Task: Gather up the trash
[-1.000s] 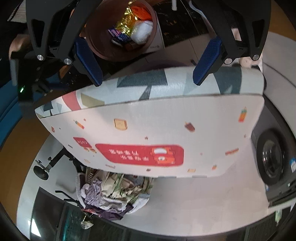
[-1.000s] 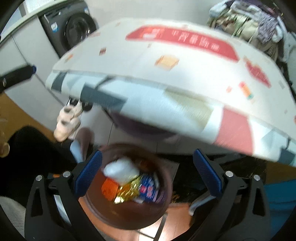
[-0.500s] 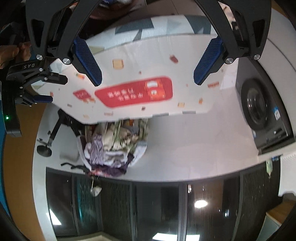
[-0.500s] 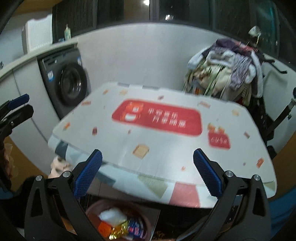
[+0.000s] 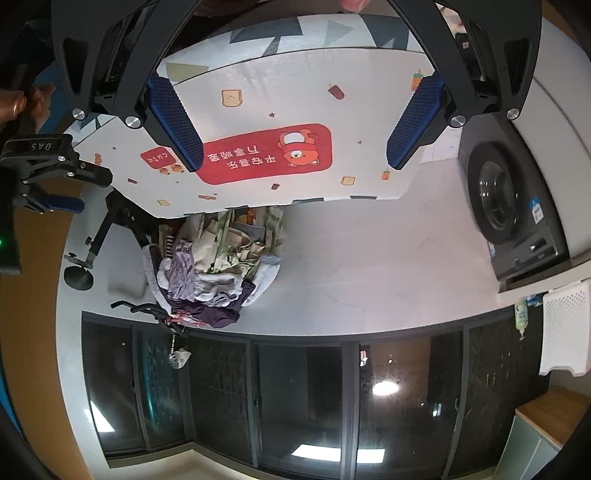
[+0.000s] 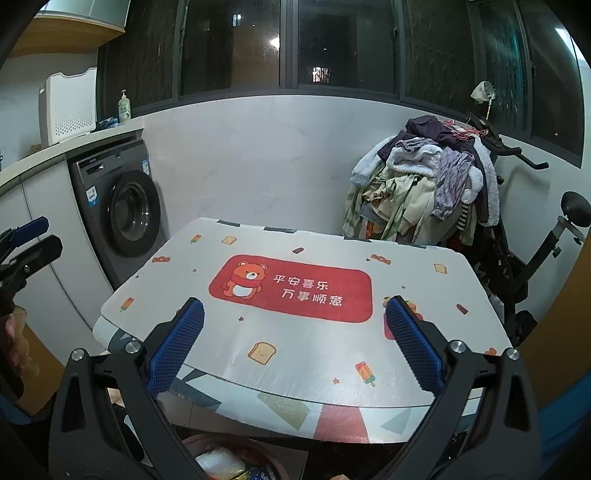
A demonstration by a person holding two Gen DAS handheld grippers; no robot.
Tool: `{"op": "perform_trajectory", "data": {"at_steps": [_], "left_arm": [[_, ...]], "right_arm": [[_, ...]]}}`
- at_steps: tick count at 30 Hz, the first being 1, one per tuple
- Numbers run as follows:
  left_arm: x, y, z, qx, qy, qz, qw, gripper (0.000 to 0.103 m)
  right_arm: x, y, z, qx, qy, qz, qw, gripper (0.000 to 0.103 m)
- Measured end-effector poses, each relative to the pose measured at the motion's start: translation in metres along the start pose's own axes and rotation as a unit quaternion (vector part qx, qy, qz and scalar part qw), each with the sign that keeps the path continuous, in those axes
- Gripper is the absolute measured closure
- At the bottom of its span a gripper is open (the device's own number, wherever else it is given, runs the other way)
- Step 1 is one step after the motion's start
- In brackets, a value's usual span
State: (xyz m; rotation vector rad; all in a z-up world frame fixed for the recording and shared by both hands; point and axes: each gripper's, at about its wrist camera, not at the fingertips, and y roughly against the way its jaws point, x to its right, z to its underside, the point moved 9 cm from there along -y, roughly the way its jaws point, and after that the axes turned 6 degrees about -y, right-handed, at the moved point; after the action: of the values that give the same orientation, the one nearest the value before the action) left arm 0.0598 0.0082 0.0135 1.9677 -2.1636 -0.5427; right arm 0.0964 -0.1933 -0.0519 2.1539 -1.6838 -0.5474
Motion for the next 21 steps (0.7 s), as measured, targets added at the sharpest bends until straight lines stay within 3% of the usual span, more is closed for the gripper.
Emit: {"op": "perform_trajectory", "data": {"at_steps": [6, 21], "left_arm": [[-0.008, -0.001, 0.004, -0.016, 0.030, 0.000, 0.9994, 0.006], [-0.001, -0.005, 0.011, -0.033, 0.017, 0.001, 0.9993, 0.006]], "right_arm": [[0.000, 0.002, -0.001, 0.001, -0.003, -0.001, 1.000, 0.006], [-0.004, 0.004, -0.004, 0.004, -0.002, -0.001, 1.000, 0.006]]}}
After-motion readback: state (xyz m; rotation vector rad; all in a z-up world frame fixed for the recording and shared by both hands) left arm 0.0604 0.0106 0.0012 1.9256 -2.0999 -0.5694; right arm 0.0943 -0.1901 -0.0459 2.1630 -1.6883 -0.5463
